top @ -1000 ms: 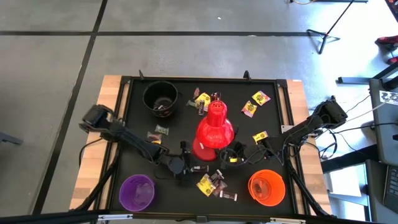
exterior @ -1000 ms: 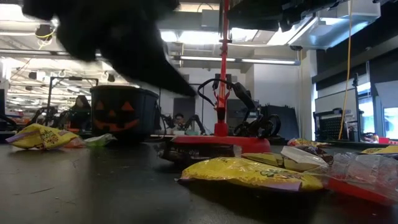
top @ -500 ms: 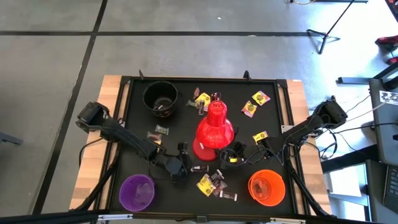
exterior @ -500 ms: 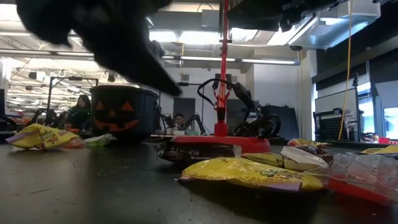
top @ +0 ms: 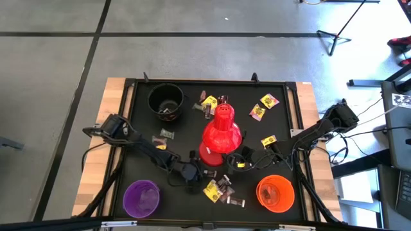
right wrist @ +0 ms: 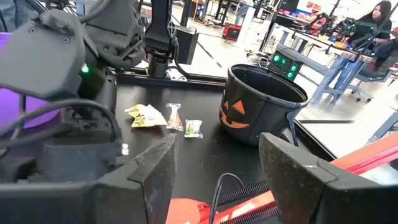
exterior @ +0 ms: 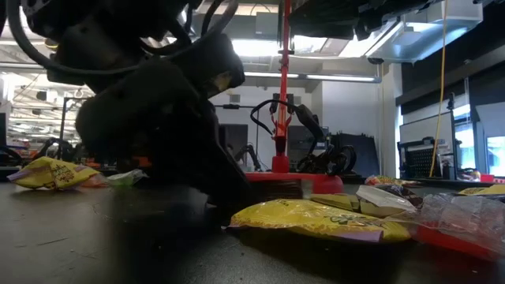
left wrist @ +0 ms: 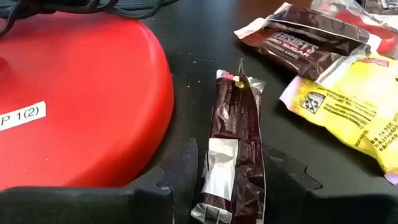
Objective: Organize candy in baskets
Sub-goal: Put the brown chocolate bar into the black bucket
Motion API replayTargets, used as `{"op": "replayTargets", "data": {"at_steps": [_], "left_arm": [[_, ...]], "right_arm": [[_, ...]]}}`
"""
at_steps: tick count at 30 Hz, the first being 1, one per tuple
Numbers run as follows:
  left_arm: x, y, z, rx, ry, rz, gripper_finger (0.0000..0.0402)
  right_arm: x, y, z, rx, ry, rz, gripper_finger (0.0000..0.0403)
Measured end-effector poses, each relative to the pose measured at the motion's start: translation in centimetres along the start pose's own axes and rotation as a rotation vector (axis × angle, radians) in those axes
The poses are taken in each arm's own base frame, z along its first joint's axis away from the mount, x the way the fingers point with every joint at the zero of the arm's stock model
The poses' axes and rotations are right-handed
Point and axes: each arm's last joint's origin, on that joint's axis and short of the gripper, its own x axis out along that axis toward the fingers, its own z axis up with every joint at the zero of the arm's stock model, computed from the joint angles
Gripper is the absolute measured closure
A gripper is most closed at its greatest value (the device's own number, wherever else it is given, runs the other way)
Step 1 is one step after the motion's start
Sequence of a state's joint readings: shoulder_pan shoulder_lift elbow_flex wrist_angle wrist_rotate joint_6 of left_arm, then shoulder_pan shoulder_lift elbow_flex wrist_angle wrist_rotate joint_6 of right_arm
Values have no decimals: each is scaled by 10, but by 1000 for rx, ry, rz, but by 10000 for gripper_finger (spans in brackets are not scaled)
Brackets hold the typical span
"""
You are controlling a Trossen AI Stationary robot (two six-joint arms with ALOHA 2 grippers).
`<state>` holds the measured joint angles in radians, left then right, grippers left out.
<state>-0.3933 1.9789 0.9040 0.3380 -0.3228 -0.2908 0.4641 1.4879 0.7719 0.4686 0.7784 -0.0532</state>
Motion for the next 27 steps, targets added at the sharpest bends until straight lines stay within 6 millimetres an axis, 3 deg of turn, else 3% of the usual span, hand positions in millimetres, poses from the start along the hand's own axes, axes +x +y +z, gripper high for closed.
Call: {"op": "replayTargets", "data": {"at_steps": [4, 13, 22, 27], "left_arm": [[2, 2, -1, -17, 2, 8, 271], [1, 2, 2, 1, -20, 11, 389], [-4, 2, 8, 41, -50, 22, 399], [-29, 4, 31, 56, -104, 30, 401]], "right_arm": [[0, 0, 0, -1, 1, 0, 178], [0, 0, -2, 9, 14, 1, 178], [0, 0, -2, 8, 19, 1, 178], [0, 0, -3, 4, 23, 1, 178]]}}
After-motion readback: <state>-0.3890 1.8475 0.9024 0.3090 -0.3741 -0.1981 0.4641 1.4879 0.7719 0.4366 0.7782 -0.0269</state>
